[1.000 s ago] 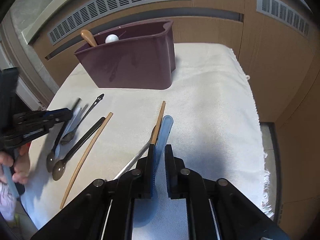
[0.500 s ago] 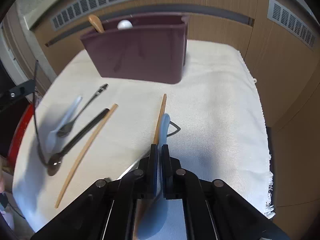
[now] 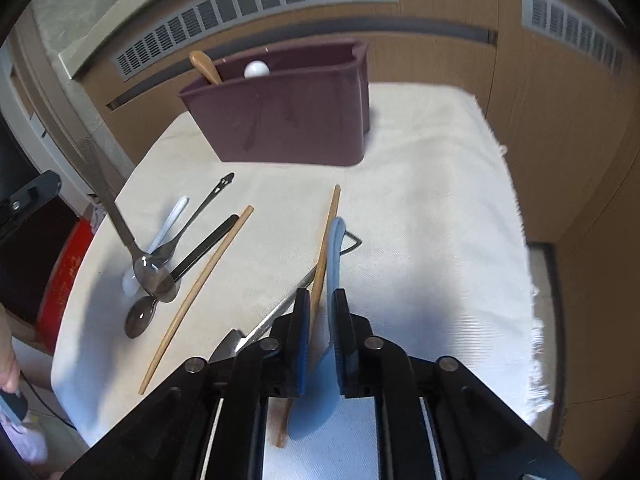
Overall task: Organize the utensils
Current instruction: 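Lift the dark spoon with the left tool while the right tool lifts the blue spatula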
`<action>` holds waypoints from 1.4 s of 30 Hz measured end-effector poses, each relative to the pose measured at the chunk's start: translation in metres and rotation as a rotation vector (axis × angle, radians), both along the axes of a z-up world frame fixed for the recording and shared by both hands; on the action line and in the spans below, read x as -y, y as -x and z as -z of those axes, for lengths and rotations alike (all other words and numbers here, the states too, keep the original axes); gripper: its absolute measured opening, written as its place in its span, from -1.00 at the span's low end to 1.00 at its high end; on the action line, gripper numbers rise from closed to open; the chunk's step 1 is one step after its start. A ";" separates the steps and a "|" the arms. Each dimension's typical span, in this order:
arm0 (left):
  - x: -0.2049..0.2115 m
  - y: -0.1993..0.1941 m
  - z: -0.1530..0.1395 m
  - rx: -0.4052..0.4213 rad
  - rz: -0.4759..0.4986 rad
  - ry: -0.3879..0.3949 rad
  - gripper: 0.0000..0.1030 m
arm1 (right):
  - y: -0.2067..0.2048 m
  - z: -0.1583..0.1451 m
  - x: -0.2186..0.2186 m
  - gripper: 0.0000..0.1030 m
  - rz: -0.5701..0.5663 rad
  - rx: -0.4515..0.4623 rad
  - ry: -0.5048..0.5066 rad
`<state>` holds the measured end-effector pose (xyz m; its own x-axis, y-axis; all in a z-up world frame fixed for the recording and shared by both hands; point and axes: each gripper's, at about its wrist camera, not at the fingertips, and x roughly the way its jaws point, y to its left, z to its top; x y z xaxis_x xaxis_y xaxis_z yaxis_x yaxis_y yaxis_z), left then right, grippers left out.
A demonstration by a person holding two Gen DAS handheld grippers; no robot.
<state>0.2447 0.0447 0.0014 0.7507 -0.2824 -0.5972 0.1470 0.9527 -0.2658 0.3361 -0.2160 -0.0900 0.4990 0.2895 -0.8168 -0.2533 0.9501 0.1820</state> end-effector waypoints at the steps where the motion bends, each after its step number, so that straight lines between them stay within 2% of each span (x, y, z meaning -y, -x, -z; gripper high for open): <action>1: 0.000 0.000 0.002 -0.006 0.000 0.000 -0.77 | -0.004 0.005 -0.002 -0.70 0.008 -0.009 0.010; 4: -0.003 -0.005 0.009 -0.028 -0.001 0.004 -0.77 | -0.018 0.018 -0.008 -0.69 0.039 -0.033 0.090; 6: -0.009 -0.010 0.015 -0.051 -0.014 0.011 -0.76 | -0.028 0.026 -0.010 -0.70 0.033 -0.060 0.090; 8: -0.016 -0.017 0.022 -0.080 -0.039 0.015 -0.75 | -0.027 0.023 -0.014 -0.86 0.008 -0.049 0.131; 9: -0.020 -0.022 0.028 -0.104 -0.052 0.015 -0.74 | -0.025 0.020 -0.015 -0.92 -0.011 -0.036 0.135; 14: -0.037 -0.040 0.055 -0.217 -0.117 0.034 -0.70 | -0.011 -0.005 -0.008 -0.92 -0.030 0.015 0.077; 16: -0.039 -0.047 0.066 -0.261 -0.134 0.025 -0.53 | -0.005 -0.019 -0.003 -0.92 -0.033 0.039 0.033; 18: -0.041 -0.057 0.076 -0.309 -0.145 0.024 -0.01 | -0.003 -0.027 -0.002 -0.92 -0.045 0.056 0.010; 19: -0.042 -0.063 0.081 -0.332 -0.149 0.029 0.06 | -0.001 -0.030 -0.005 -0.92 -0.051 0.063 -0.002; 23: -0.042 -0.096 0.096 -0.440 -0.170 0.052 0.07 | 0.005 -0.038 -0.009 -0.92 -0.069 0.099 -0.010; 26: -0.036 -0.120 0.106 -0.512 -0.188 0.031 0.07 | 0.002 -0.035 -0.010 -0.92 -0.071 0.111 -0.011; 30: -0.009 -0.140 0.106 -0.494 -0.168 -0.093 0.07 | -0.004 -0.023 -0.007 -0.92 -0.058 0.116 -0.006; 32: 0.005 -0.145 0.107 -0.459 -0.167 -0.154 0.04 | -0.006 -0.021 -0.005 -0.91 -0.053 0.116 -0.009; 34: 0.019 -0.146 0.108 -0.415 -0.168 -0.229 -0.18 | -0.008 -0.019 -0.005 -0.91 -0.047 0.114 -0.012; 35: 0.024 -0.145 0.108 -0.391 -0.157 -0.248 -0.42 | -0.009 -0.018 -0.004 -0.91 -0.045 0.113 -0.017; 38: 0.028 -0.134 0.106 -0.354 -0.125 -0.215 -0.77 | -0.011 -0.017 -0.003 -0.91 -0.048 0.116 -0.042; 42: 0.028 -0.104 0.091 -0.267 -0.101 -0.181 -0.77 | -0.006 -0.020 -0.004 -0.91 -0.073 0.126 -0.078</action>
<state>0.3487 0.0167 -0.0893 0.5801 -0.0859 -0.8100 -0.0025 0.9942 -0.1072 0.3422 -0.2121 -0.0699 0.5718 0.3888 -0.7224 -0.3464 0.9126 0.2171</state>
